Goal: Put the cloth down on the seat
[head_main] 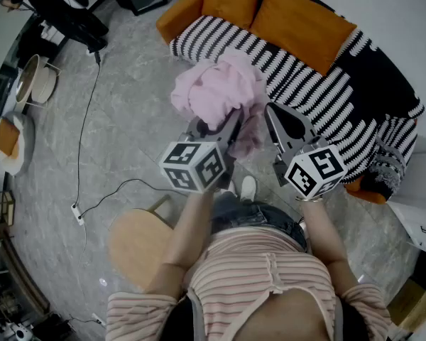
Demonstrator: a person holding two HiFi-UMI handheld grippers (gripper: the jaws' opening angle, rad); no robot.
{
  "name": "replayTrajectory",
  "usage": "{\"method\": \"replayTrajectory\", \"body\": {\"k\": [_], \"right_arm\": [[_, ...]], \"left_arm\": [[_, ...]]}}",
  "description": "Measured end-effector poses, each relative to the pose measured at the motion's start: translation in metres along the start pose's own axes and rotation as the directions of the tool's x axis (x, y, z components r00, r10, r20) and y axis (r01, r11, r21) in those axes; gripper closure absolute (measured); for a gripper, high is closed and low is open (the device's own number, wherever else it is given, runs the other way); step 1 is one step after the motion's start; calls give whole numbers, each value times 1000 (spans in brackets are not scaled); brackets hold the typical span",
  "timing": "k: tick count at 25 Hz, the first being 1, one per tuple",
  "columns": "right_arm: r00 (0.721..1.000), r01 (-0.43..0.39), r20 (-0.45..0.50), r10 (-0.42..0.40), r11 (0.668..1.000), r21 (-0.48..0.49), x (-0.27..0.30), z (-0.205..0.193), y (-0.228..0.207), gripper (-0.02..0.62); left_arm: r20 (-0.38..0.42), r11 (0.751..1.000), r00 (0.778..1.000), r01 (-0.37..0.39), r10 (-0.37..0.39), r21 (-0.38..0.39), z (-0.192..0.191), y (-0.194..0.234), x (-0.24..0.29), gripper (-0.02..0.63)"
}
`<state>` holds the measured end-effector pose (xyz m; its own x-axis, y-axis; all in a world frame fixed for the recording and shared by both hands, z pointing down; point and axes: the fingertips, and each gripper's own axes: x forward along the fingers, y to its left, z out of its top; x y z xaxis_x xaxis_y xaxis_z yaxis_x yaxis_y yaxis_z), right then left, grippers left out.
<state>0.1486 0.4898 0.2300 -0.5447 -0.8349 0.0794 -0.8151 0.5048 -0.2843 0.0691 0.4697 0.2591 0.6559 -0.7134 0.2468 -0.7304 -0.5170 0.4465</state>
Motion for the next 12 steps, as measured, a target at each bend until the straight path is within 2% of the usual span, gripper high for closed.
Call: {"method": "replayTrajectory", "body": {"k": [12], "right_arm": [[1000, 1, -22, -1, 1000, 8, -2, -5, -8, 588]], "left_arm": [[-10, 1000, 1000, -21, 21, -10, -2, 0, 3, 423]]}}
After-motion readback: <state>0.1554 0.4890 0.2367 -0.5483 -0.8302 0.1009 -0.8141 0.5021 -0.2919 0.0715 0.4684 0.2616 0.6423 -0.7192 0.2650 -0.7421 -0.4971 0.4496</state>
